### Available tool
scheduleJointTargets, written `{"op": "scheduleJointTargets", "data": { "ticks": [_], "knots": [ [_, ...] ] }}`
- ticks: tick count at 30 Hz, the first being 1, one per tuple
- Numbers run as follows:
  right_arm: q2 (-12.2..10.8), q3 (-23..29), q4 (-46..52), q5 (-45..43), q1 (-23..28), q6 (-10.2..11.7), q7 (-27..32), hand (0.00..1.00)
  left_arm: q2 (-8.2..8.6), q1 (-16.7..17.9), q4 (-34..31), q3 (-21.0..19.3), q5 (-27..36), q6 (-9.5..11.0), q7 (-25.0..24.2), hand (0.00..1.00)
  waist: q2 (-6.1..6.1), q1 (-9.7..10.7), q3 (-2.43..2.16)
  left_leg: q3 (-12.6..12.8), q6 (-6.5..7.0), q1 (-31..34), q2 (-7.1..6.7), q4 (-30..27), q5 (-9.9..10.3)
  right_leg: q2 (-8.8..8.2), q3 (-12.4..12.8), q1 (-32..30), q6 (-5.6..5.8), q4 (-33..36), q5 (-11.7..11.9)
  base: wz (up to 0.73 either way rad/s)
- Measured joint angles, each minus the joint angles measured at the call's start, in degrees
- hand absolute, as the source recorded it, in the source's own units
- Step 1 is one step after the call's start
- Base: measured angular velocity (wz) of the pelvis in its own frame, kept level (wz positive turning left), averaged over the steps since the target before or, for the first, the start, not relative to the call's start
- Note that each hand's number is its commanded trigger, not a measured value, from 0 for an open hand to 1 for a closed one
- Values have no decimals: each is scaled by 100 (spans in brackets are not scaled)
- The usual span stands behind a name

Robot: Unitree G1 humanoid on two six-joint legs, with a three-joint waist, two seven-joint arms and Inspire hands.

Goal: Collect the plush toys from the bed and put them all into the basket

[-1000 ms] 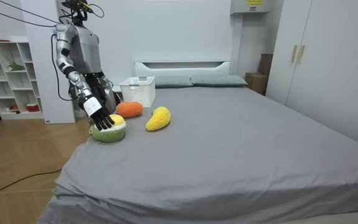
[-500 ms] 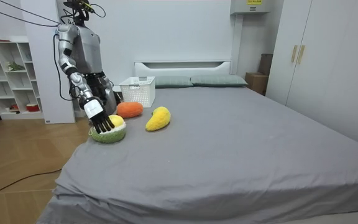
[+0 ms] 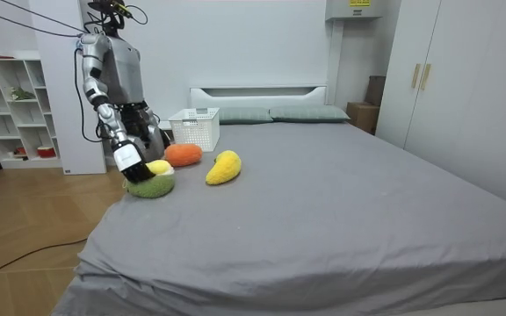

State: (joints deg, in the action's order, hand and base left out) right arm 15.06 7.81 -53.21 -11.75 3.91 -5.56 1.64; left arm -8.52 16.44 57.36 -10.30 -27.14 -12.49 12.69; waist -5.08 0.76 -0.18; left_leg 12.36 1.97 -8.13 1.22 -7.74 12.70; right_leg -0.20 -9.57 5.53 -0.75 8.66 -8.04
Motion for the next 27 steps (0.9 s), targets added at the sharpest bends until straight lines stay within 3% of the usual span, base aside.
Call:
{"op": "scheduleJointTargets", "data": {
  "ticks": [9,20,24,27],
  "knots": [
    [-32,-39,-51,-10,-24,67,-197,100,-6,-66,0,-20,-1,101,-2,0,-44,-124,32,-13,-1,56,-1,-3,-1,2,-5,-48,0,-3,0,0],
    [-64,-35,70,29,-24,45,-307,100,-12,-70,-5,-22,9,107,-46,0,-52,-121,28,-1,-1,54,-2,-6,-2,0,15,-58,0,4,0,0],
    [-65,-51,907,21,-14,-218,-404,100,-6,-71,5,-2,16,81,-33,0,-38,-104,36,25,0,63,-4,-15,-4,-5,46,-131,0,38,0,-4],
    [-65,-54,1661,-3,-12,-204,-419,100,-6,-73,4,3,9,74,-33,0,-14,-101,40,46,0,65,-5,-21,-5,3,79,-140,0,23,0,-3]
  ]
}}
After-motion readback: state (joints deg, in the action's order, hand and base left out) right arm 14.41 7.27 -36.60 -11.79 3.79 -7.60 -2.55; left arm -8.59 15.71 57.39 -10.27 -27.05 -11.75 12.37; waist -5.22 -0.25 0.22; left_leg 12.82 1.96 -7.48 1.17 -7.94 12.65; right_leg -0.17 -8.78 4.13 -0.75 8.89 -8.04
